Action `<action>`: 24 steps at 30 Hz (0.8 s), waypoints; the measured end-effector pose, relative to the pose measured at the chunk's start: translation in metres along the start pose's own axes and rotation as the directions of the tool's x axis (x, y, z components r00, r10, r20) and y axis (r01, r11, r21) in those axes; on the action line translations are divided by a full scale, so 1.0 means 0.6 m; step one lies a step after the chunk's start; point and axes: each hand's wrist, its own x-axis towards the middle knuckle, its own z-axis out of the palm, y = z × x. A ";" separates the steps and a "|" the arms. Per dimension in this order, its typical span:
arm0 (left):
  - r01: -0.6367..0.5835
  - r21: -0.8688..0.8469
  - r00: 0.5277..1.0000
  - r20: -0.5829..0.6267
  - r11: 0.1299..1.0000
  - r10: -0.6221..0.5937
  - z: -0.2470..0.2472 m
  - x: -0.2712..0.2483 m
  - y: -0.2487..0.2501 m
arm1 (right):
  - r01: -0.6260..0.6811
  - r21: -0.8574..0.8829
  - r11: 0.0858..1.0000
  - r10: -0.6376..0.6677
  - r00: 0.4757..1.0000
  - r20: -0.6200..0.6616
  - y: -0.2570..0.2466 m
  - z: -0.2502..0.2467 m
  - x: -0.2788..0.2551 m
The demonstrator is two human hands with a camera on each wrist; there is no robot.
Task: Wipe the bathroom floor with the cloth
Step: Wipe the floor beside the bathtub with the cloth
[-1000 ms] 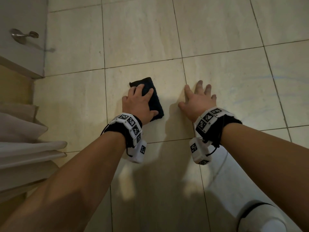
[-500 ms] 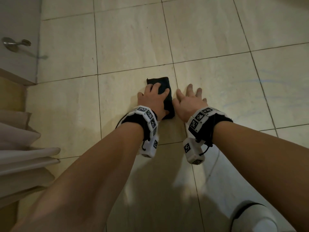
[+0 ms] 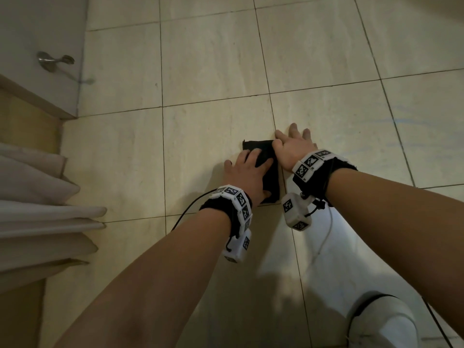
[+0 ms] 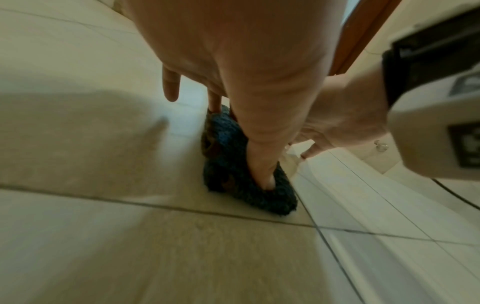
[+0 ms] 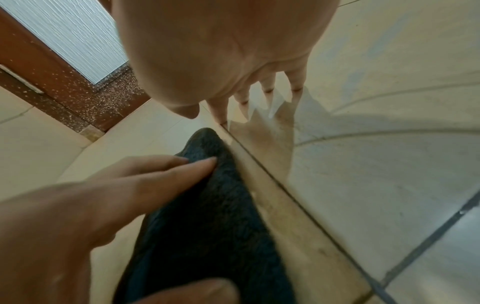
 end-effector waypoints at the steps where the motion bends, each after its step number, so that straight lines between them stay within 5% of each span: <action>1: 0.003 0.002 1.000 0.011 1.000 -0.003 0.000 -0.004 -0.006 | 0.000 -0.006 1.000 0.000 1.000 0.000 0.001 0.001 0.001; 14: 0.163 0.043 0.983 0.079 0.986 -0.166 0.005 -0.102 -0.195 | 0.020 -0.139 0.990 -0.019 1.000 0.012 0.005 0.007 0.000; 20: 0.223 0.146 0.964 0.113 0.964 -0.241 0.001 -0.127 -0.258 | 0.032 -0.185 0.982 -0.049 0.995 -0.086 0.009 0.003 -0.002; 24: 0.220 0.177 0.966 0.099 0.959 -0.240 0.002 -0.122 -0.269 | -0.099 -0.204 0.974 0.064 0.983 -0.173 0.025 -0.008 0.005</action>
